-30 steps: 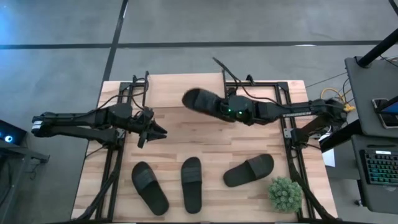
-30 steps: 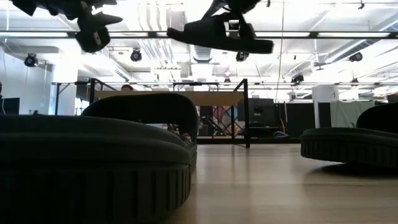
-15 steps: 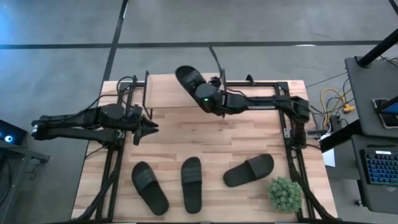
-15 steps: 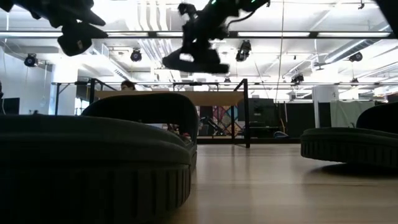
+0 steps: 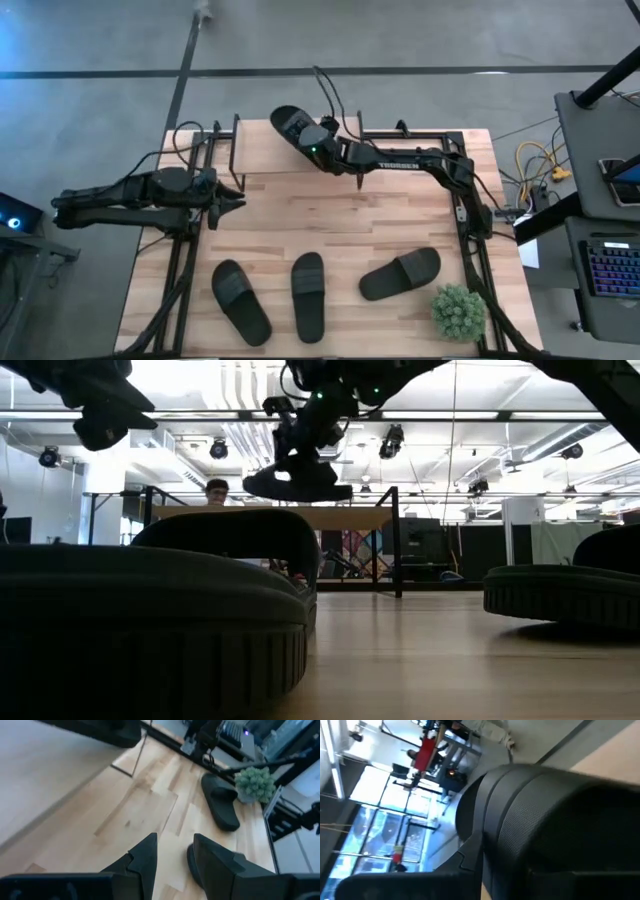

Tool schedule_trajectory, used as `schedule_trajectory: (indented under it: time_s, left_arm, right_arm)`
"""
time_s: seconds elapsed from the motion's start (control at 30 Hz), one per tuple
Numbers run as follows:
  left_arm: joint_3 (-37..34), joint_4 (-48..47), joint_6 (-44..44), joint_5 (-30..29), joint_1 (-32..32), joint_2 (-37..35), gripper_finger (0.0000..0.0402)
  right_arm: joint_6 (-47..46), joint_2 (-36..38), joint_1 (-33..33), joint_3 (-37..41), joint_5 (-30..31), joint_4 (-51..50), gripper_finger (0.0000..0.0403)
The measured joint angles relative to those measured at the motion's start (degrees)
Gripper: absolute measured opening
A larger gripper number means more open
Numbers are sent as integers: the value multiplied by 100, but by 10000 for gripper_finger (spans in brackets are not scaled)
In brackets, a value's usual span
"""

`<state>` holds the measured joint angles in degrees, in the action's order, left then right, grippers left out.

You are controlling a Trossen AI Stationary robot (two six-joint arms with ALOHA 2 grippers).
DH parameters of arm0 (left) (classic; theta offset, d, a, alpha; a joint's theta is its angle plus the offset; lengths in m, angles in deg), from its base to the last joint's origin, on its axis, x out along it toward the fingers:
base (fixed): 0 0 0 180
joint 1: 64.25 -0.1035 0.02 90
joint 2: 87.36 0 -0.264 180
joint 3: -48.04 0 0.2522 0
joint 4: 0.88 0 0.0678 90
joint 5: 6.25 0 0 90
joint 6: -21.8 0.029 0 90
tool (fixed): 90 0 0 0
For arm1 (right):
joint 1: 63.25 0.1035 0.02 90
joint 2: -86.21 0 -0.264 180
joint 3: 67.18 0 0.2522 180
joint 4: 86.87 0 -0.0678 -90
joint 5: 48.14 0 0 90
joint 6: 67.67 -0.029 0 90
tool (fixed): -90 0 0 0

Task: Pick and place slides into the shelf
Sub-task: Put the top small black slide on the shelf

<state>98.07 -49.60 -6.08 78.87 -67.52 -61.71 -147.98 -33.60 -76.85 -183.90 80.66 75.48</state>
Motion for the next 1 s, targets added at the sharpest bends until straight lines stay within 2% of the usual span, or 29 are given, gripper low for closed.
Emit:
schedule_trajectory:
  time_s: [0.13,0.33,0.4,0.5,0.57,0.77,0.87,1.0]
  left_arm:
    - [2,6,-9,-14,0,-46,114]
    - [0,1,-17,-14,0,-20,114]
    - [0,1,-24,-16,0,-20,114]
    - [0,4,-24,-16,0,7,114]
    - [1,7,-25,-16,0,9,114]
    - [0,32,-38,-16,2,29,114]
    - [0,26,-43,-16,0,30,114]
    - [0,28,-42,-16,0,44,114]
  right_arm:
    - [0,0,-162,0,-18,-295,67]
    - [-48,-4,-295,2,-45,-479,119]
    - [0,-6,-330,2,-287,-490,137]
    - [348,-9,-385,2,-830,-680,158]
    - [614,2,-400,0,-979,-898,170]
    - [1187,138,-392,5,-1073,-1610,204]
    - [1312,281,-394,11,-1075,-1732,210]
    - [2016,518,-393,11,-1105,-1750,210]
